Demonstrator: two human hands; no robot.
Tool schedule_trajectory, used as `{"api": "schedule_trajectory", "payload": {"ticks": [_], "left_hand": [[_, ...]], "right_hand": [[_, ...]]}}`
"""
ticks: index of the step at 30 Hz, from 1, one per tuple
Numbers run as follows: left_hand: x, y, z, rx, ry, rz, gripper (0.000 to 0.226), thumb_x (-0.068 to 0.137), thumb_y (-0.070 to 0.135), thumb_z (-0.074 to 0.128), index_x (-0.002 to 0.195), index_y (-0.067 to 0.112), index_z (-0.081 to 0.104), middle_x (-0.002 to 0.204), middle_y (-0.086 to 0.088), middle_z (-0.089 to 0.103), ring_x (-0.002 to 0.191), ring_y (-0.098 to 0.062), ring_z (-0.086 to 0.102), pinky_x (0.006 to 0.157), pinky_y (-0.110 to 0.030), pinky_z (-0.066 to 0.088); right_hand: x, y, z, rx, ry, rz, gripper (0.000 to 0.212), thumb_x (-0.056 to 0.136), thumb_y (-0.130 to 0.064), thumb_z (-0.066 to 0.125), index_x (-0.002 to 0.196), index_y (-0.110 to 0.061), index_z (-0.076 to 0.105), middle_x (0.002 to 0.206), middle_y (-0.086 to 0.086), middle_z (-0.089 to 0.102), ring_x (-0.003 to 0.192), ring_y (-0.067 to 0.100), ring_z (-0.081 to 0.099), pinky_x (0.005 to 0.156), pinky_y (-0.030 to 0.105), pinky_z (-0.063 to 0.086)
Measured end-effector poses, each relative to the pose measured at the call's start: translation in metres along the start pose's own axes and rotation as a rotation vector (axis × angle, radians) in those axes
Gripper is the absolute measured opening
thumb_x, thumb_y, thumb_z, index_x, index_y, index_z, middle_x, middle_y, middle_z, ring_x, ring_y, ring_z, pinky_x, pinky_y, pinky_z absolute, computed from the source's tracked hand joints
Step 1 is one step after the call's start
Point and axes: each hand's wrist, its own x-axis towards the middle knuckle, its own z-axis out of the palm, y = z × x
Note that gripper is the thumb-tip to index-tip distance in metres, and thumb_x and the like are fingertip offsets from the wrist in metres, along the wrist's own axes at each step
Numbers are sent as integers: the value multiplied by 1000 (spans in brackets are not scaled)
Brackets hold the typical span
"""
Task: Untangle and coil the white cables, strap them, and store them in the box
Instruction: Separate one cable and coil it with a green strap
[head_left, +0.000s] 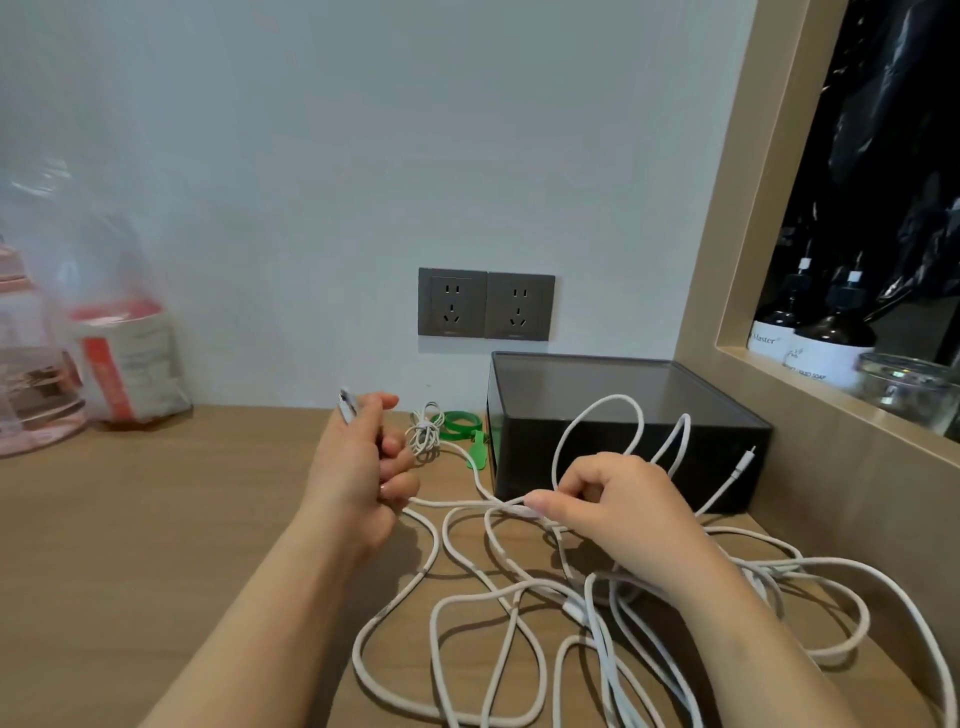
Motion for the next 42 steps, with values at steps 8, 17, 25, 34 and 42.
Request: {"api": "schedule_trajectory", "payload": {"ticks": [8, 17, 25, 34, 42], "left_hand": [[3, 1, -3, 59, 41, 89, 22, 102, 26, 37, 82, 17, 43, 41, 8, 29, 30, -2, 18, 33, -9, 13], [-2, 3, 0, -127, -20, -17, 16, 99, 27, 42, 89, 16, 48, 51, 3, 34, 30, -3, 21, 30, -8, 15], [-8, -5, 1, 562, -119, 255, 16, 99, 28, 41, 87, 22, 50, 67, -1, 49, 40, -4, 34, 37, -18, 27], [-17, -14, -2, 1055, -577, 233, 11, 96, 27, 47, 96, 21, 56, 83, 6, 66, 69, 6, 57, 71, -24, 42], [-25, -18, 4, 1153, -695, 167, 12, 95, 29, 49, 86, 24, 54, 74, 5, 54, 66, -5, 50, 70, -24, 44]], "right_hand": [[-9, -21, 15, -67, -254, -154, 38, 84, -54, 53, 117, -37, 56, 102, -20, 49, 95, -3, 48, 84, 21, 43], [-6, -8, 10, 41, -115, -12, 17, 93, -35, 50, 77, -34, 56, 68, -7, 63, 67, 2, 59, 66, 21, 49], [-2, 3, -3, 52, 101, 109, 22, 85, -40, 59, 69, -25, 62, 66, -4, 60, 76, 14, 56, 88, 42, 46], [-4, -5, 0, 135, 191, -119, 16, 94, -29, 46, 83, -31, 56, 81, -18, 56, 81, -4, 52, 65, 7, 37], [2, 1, 17, 120, 415, -322, 14, 91, -22, 53, 92, -23, 67, 78, -29, 50, 82, -15, 52, 70, -1, 37]]}}
